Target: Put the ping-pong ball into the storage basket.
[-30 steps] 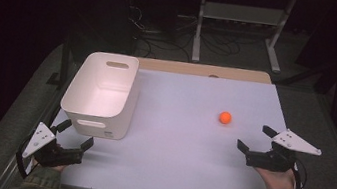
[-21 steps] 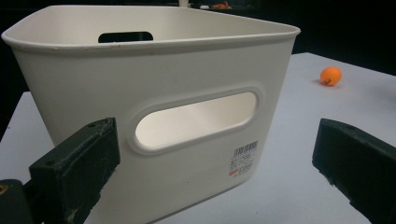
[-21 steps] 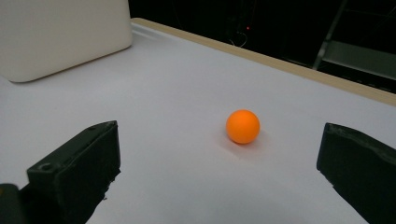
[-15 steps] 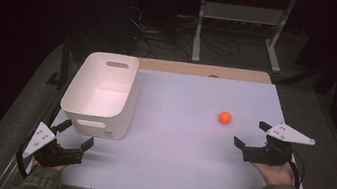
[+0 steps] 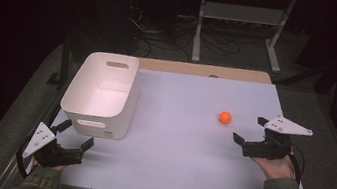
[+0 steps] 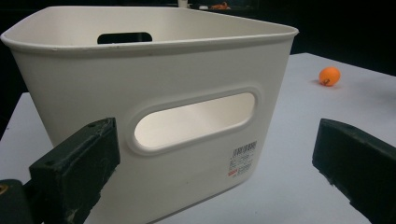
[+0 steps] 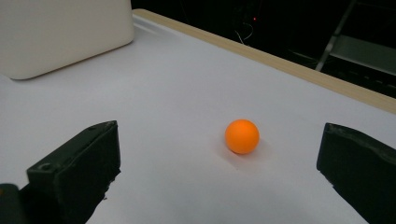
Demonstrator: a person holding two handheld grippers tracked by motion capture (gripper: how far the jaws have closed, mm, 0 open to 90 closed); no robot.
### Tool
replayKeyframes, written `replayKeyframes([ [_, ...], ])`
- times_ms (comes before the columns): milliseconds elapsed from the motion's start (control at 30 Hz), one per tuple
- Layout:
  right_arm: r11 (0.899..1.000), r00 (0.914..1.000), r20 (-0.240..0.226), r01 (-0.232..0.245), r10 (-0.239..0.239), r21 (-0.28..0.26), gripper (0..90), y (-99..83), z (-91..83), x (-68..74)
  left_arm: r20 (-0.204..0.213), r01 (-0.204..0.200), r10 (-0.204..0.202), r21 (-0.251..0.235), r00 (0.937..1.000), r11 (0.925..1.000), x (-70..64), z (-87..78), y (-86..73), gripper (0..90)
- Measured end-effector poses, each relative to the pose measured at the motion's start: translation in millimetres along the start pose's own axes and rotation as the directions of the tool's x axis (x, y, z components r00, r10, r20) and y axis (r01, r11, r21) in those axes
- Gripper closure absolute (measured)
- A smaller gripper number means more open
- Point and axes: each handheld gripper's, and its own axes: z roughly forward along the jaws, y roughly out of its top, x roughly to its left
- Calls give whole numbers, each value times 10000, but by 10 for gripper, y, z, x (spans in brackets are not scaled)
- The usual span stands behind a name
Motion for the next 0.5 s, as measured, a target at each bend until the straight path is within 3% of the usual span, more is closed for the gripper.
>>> replayKeyframes([
  [500,9996,10000,-78,64,-62,287,0,122,54,-103,-14,-2,3,21,10000,10000,-3,0,-1,2],
])
